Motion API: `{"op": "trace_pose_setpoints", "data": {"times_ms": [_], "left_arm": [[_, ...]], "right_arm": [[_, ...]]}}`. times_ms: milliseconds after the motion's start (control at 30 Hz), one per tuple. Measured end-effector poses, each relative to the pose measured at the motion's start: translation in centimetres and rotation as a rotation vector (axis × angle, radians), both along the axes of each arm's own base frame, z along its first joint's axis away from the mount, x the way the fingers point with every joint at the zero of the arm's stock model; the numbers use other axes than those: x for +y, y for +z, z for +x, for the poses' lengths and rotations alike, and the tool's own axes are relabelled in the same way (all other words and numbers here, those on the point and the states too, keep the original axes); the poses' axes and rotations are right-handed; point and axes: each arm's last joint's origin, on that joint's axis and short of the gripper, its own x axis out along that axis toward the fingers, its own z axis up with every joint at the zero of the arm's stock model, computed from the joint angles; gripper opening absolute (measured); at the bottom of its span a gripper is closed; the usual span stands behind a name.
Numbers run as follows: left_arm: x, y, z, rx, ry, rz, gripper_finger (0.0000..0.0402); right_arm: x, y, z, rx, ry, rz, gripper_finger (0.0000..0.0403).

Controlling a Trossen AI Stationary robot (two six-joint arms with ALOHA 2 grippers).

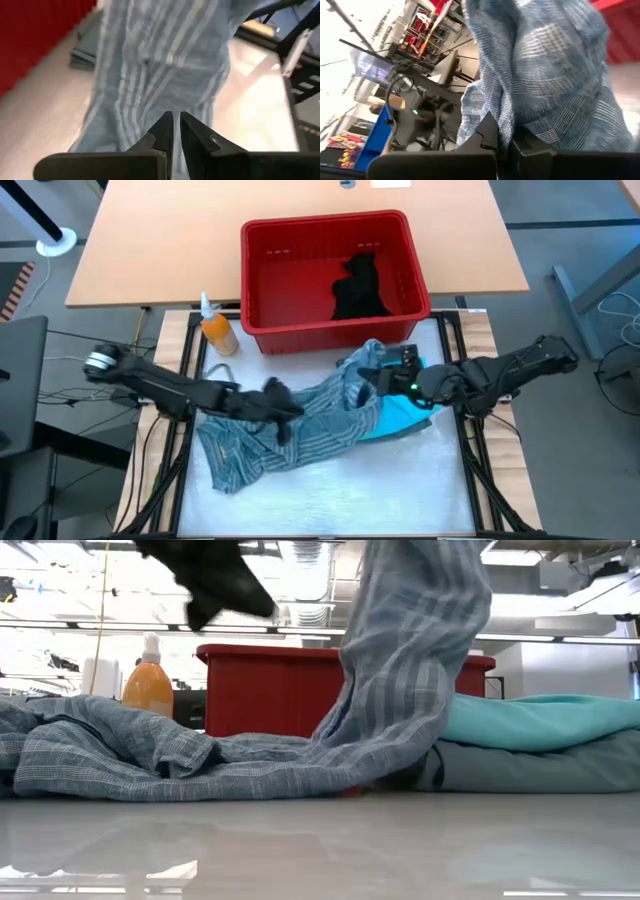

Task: Fold Laundry from Bin
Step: Fold the blue patterned polo shirt

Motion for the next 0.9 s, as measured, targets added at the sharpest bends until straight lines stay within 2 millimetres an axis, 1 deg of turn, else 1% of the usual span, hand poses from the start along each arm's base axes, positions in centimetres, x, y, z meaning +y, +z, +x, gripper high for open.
{"op": "trace_pose_setpoints", "data": {"times_ms": [33, 133, 233, 367, 433, 533, 633, 800, 900], "left_arm": [[-0.1, 0.7, -1.2, -0.003, 0.002, -0.002, 0.0022], [-0.3, 3.2, -4.4, -0.084, -0.013, -0.027, 0.0022], [-0.2, 5.7, -7.1, -0.219, -0.072, -0.057, 0.0022], [0.4, 8.8, -10.1, -0.442, -0.138, -0.089, 0.0022], [0.9, 9.8, -11.3, -0.523, -0.144, -0.092, 0.0022], [1.5, 10.5, -12.7, -0.572, -0.143, -0.101, 0.0022], [1.9, 10.4, -13.5, -0.561, -0.149, -0.101, 0.0022], [1.9, 10.3, -13.9, -0.546, -0.213, -0.137, 0.0022], [1.8, 10.3, -14.0, -0.549, -0.243, -0.154, 0.0022]], "right_arm": [[0.3, 0.1, 0.8, -0.018, 0.003, -0.003, 0.0022], [0.9, 0.0, 3.6, -0.058, 0.0, -0.02, 0.0022], [1.4, -0.4, 7.0, -0.08, -0.014, -0.039, 0.0022], [1.9, -1.8, 12.0, -0.06, -0.024, -0.07, 0.0022], [2.1, -2.6, 14.6, -0.05, -0.017, -0.074, 0.0022], [2.2, -3.8, 18.3, -0.029, 0.003, -0.101, 0.0022], [2.4, -5.5, 21.9, -0.016, 0.018, -0.108, 0.0023], [2.5, -8.4, 27.1, -0.027, 0.101, -0.083, 0.0024], [2.6, -10.8, 29.8, -0.033, 0.17, -0.046, 0.0026]]}}
